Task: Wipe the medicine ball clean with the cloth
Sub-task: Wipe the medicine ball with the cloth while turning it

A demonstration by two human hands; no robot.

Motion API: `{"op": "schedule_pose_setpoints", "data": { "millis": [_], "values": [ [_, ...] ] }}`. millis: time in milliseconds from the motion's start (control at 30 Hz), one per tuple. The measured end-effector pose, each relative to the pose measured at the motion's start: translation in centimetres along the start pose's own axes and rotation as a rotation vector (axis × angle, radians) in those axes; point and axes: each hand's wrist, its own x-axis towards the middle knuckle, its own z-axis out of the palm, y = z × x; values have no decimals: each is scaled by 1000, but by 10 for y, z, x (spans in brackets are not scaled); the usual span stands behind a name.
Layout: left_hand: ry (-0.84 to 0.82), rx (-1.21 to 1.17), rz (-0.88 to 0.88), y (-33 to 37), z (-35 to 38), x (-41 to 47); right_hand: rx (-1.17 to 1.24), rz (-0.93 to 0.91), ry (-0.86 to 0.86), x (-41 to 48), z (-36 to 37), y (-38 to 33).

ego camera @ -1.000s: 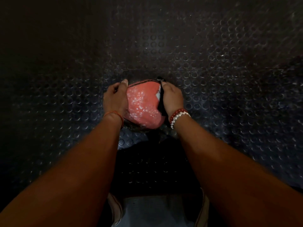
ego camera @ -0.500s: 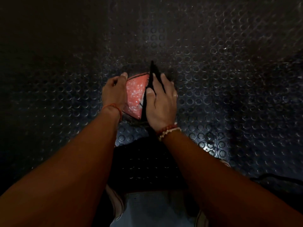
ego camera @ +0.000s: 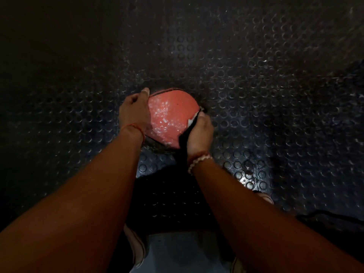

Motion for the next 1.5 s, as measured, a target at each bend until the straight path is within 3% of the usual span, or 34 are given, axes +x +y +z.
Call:
{"op": "schedule_pose_setpoints", "data": {
  "millis": [167,333,433,600,700,767,900,1000,1067,1200,1367,1500],
  "values": [
    [-13,-4,16,1,0,0,-150,-289,47,-49,11,4],
    [-22,-49,39,-6,-5,-1,-263,-467,-10,-17,3,-12],
    [-24,-93,19,-7,-4,-1,-137,-268,-84,14,5,-20],
    [1,-103,30,-9,-3,-1,266,281,-112,21,-11,-18],
    [-7,-101,33,-10,-4,0,373,405,-54,6,-2,-2],
    [-20,-117,19,-9,-5,1,308,344,36,-6,9,5],
    [-17,-119,-1,-10,-4,4,24,46,96,-25,12,-2],
    [-19,-116,34,-13,-5,4,-141,-232,35,-14,5,-15],
    [-25,-116,45,-14,-5,3,-199,-255,-75,5,4,-26],
    [-8,-113,33,-12,-4,1,53,-62,-182,30,0,-38],
    [9,-115,15,-11,-3,2,293,407,-170,29,-15,-19],
    [20,-72,21,-11,-2,3,398,468,-29,7,-5,4]
  ]
}}
